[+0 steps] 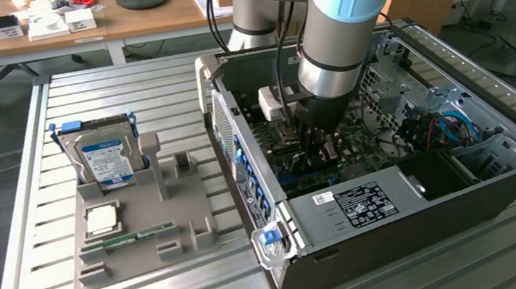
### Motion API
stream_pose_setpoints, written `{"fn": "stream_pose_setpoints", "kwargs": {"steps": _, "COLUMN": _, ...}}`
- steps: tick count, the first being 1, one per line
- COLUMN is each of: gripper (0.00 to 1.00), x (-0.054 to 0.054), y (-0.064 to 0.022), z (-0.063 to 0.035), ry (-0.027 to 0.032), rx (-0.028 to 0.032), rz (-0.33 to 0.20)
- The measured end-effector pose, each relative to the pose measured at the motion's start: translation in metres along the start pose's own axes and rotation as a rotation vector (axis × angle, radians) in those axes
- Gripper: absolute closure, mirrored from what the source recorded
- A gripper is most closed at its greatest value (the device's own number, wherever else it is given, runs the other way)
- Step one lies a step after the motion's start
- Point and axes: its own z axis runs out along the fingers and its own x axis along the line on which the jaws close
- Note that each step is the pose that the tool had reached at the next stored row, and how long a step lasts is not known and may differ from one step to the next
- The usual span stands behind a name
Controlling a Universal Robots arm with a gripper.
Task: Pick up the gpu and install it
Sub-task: 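Insert the gpu into the slot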
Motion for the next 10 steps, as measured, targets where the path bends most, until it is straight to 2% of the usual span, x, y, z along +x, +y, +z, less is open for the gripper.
{"fn": "stream_pose_setpoints", "kwargs": {"steps": 10, "gripper": 0.73, "x": -0.0003, "y": -0.0002, "z": -0.0021, "ry": -0.0014, "rx": 0.0006, "rz": 0.000}}
